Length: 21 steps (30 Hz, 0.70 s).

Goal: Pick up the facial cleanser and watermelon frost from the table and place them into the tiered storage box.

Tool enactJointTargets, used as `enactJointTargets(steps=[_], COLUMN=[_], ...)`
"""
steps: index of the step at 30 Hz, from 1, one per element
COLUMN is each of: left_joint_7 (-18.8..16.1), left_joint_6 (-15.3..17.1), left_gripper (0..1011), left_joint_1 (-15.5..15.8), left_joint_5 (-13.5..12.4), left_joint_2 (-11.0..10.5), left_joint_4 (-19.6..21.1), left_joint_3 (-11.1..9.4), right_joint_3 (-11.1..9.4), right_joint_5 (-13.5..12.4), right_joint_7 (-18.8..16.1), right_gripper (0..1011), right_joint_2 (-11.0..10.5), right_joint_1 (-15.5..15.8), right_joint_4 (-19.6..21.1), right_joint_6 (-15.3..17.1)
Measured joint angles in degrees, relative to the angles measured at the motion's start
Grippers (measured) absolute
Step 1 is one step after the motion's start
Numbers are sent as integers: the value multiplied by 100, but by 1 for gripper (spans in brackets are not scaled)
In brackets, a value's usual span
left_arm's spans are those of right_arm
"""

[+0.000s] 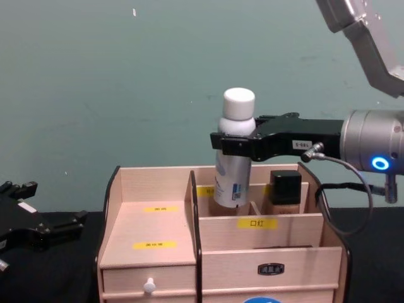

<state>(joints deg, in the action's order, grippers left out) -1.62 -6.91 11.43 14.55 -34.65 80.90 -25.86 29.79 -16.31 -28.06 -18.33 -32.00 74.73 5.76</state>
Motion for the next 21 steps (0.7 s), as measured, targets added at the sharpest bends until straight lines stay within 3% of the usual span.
enactJointTargets(steps=[21], left_joint_7=[0], left_joint_6=[0], left_gripper=[1010], left_joint_1=[0], left_joint_5=[0], left_joint_2=[0], left_joint_4=[0], left_joint_3=[0], right_joint_3=[-7], right_joint_5=[-36], right_joint_7=[-100], right_gripper=[602], right_joint_2=[258], right_joint_1=[-159], right_joint_4=[-534], right_joint_6=[-40])
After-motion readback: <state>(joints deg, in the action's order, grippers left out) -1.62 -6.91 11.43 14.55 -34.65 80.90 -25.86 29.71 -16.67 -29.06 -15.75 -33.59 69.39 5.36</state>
